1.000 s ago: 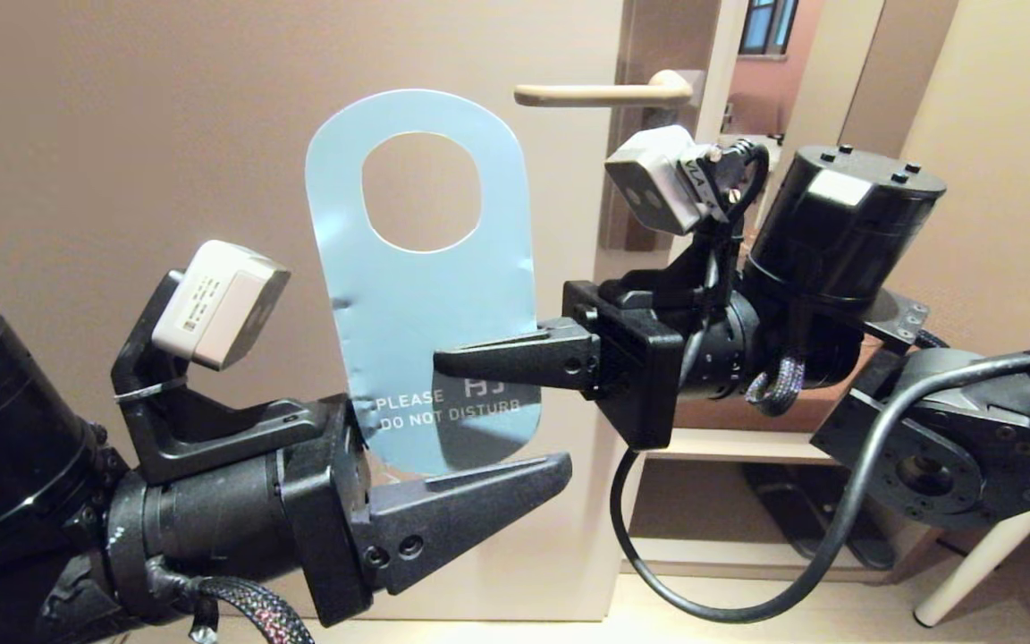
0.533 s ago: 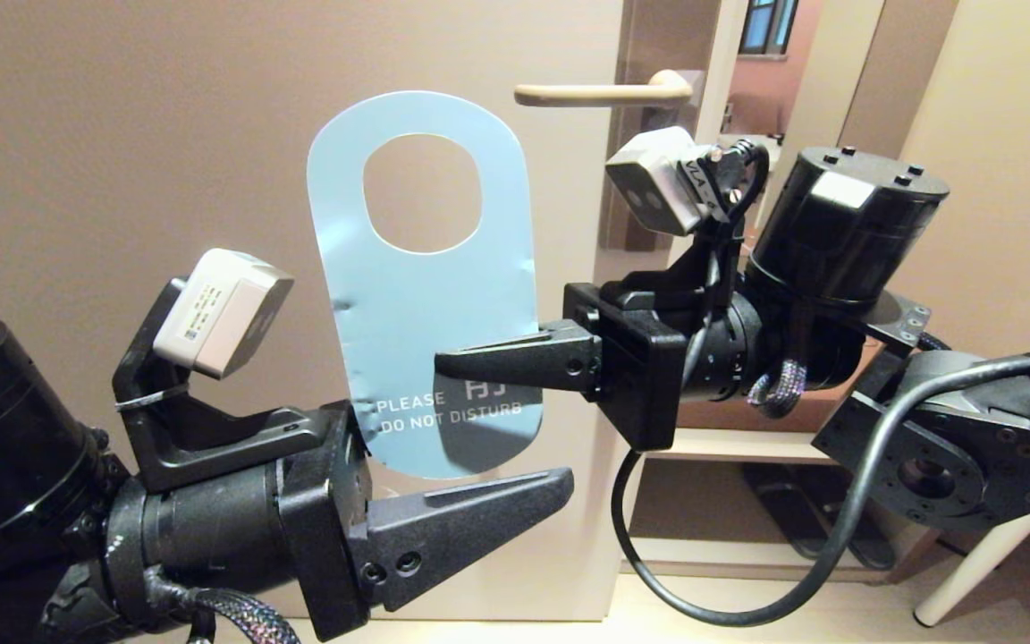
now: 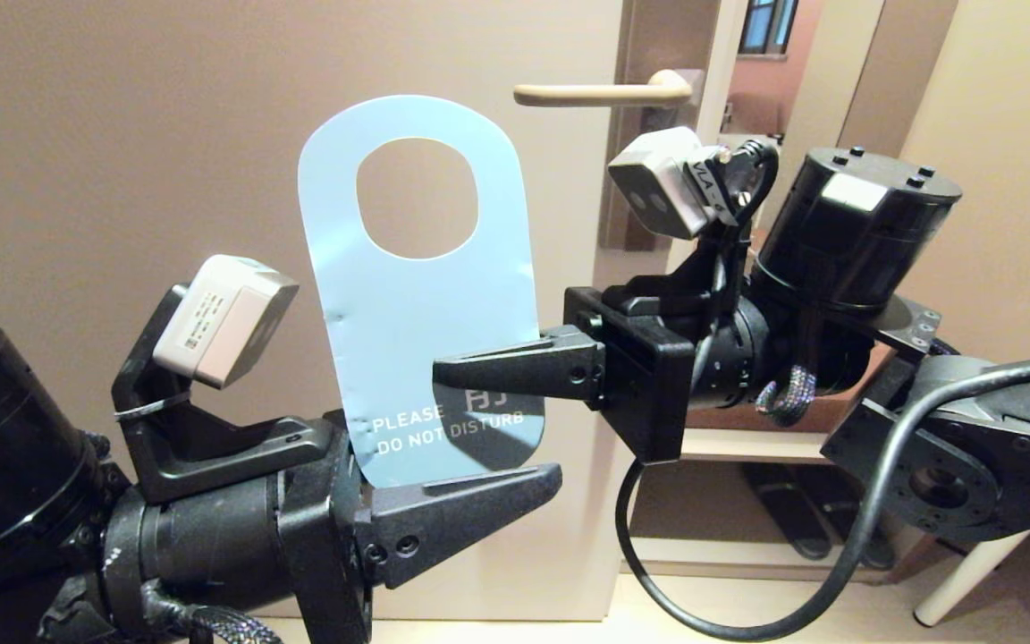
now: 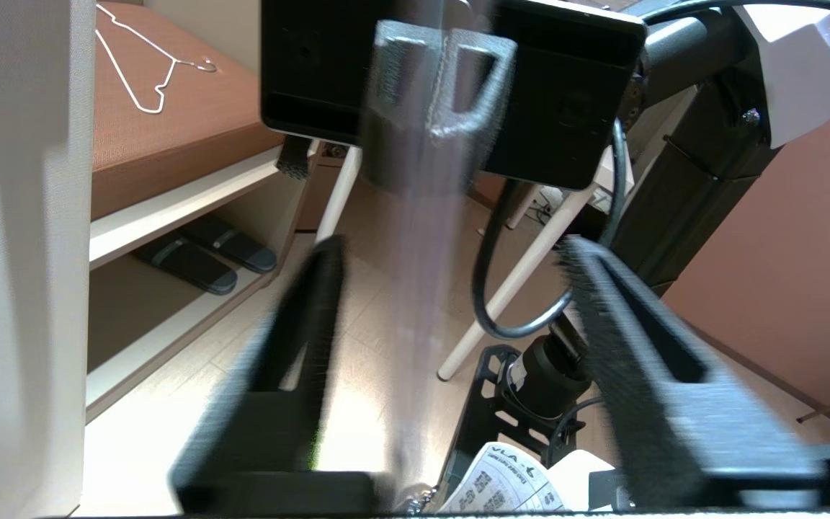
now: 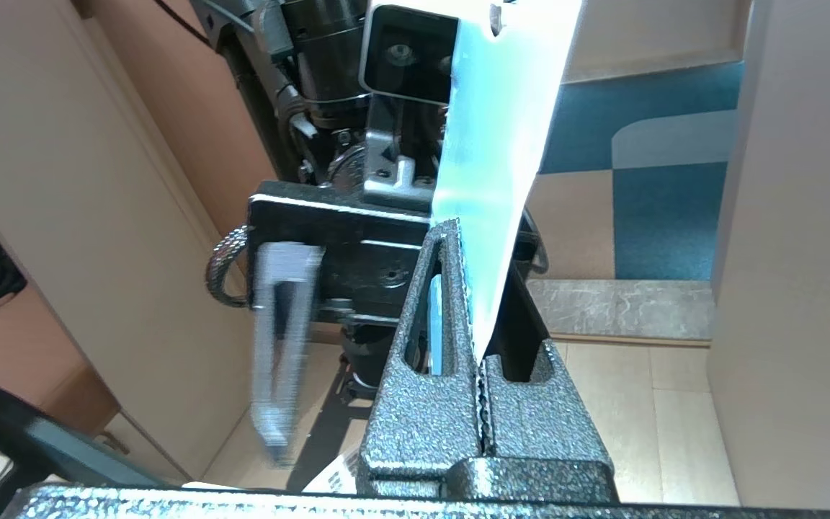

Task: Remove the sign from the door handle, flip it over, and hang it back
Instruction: Hand it to the other hand

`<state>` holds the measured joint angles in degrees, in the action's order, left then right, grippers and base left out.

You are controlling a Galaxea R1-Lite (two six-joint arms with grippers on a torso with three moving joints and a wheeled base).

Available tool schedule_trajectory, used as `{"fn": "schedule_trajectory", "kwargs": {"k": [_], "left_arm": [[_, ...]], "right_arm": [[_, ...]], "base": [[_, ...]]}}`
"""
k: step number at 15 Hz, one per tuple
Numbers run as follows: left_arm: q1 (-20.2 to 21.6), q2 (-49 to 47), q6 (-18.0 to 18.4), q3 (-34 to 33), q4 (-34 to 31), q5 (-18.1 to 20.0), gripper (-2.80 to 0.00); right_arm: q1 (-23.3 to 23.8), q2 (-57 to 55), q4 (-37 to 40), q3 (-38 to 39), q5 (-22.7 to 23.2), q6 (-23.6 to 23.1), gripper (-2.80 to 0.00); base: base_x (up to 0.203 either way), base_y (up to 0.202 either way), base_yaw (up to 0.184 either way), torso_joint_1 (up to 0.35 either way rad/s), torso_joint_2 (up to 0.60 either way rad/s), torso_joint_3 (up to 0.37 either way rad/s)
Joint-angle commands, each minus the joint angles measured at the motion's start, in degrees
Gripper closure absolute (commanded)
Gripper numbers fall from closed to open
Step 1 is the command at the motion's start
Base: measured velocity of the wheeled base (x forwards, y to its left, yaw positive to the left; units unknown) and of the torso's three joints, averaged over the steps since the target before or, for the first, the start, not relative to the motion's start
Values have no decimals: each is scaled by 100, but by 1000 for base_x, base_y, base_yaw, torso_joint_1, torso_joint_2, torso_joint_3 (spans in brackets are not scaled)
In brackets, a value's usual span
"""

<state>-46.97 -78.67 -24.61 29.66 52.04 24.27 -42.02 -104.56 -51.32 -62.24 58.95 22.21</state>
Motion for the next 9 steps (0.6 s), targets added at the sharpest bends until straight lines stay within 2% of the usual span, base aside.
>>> {"fn": "schedule_trajectory", "kwargs": {"k": [1, 9], "left_arm": [[-14, 9, -17, 5, 33, 16, 0], [-172, 36, 0, 5, 26, 16, 0]], "right_arm": [[-17, 48, -27, 70, 37, 11, 0], [-17, 85, -36, 133, 28, -33, 0]], "base": [[0, 0, 0, 0, 0, 0], [0, 0, 0, 0, 0, 0]]}}
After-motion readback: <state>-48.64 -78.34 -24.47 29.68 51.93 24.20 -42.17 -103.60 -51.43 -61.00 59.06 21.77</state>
